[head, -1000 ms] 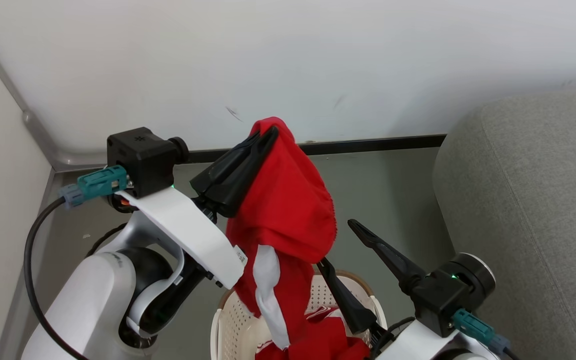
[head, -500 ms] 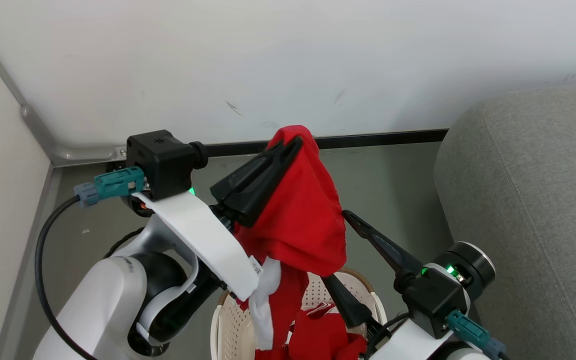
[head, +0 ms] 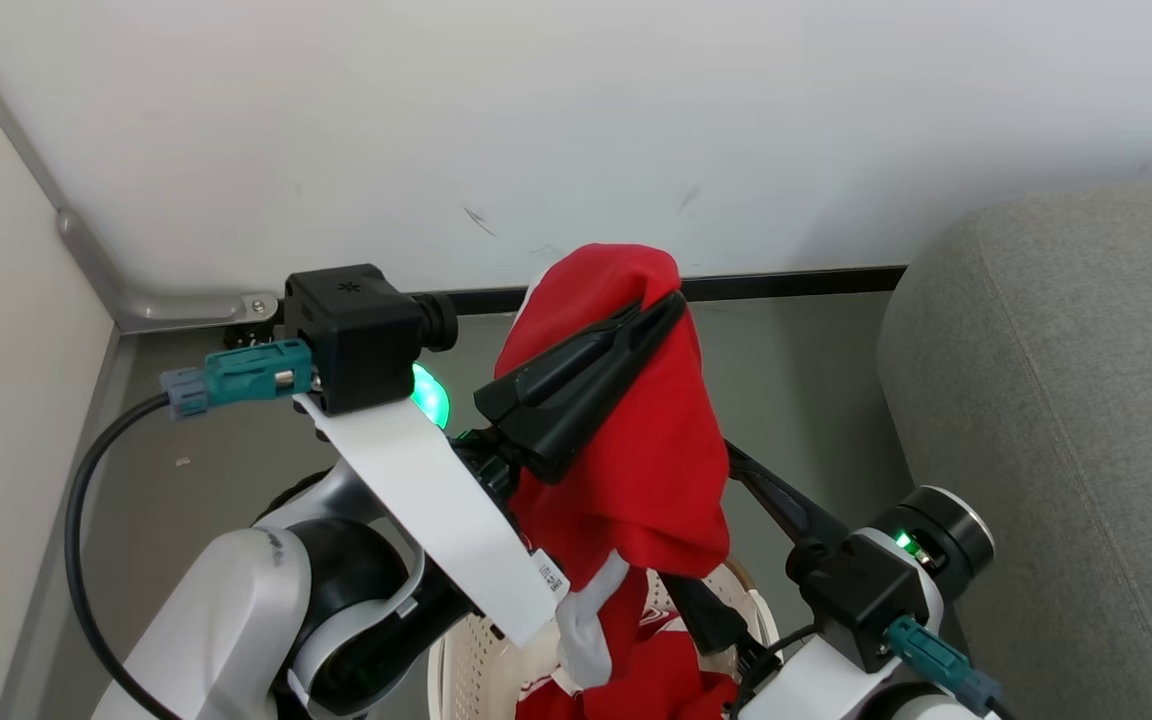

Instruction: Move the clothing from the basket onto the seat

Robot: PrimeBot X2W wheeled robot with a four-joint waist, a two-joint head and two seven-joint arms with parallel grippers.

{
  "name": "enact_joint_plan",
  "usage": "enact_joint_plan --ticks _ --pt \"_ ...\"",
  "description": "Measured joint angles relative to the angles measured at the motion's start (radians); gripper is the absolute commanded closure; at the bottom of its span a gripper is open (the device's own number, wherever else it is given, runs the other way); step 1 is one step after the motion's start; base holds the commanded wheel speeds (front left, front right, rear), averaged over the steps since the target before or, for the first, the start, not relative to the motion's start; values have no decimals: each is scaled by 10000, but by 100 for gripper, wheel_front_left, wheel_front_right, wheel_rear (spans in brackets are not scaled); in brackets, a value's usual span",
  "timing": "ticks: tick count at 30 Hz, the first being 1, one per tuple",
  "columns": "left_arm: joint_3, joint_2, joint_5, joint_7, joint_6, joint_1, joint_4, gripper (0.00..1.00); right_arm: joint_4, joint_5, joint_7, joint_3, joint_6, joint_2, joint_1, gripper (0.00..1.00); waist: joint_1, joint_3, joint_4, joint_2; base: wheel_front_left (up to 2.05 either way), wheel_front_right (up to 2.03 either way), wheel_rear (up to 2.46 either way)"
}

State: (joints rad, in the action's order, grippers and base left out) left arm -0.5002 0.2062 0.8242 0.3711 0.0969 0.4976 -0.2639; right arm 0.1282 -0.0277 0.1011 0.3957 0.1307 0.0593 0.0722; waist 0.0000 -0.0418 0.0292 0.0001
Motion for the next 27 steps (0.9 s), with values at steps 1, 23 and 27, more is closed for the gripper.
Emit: enact_joint_plan --ticks 1,23,27 --pt "-19 -29 98 15 0 0 -52 100 -4 0 0 -10 0 0 0 0 0 1 12 0 0 0 0" --pt "-190 -257 1095 704 -42 -16 -853 100 -188 -343 -236 -399 0 -2 314 100 0 -162 230 0 0 0 0" --pt "17 -128 1091 759 -146 -23 -782 100 -305 -339 -234 -410 0 -2 308 100 0 -166 232 -1 0 0 0"
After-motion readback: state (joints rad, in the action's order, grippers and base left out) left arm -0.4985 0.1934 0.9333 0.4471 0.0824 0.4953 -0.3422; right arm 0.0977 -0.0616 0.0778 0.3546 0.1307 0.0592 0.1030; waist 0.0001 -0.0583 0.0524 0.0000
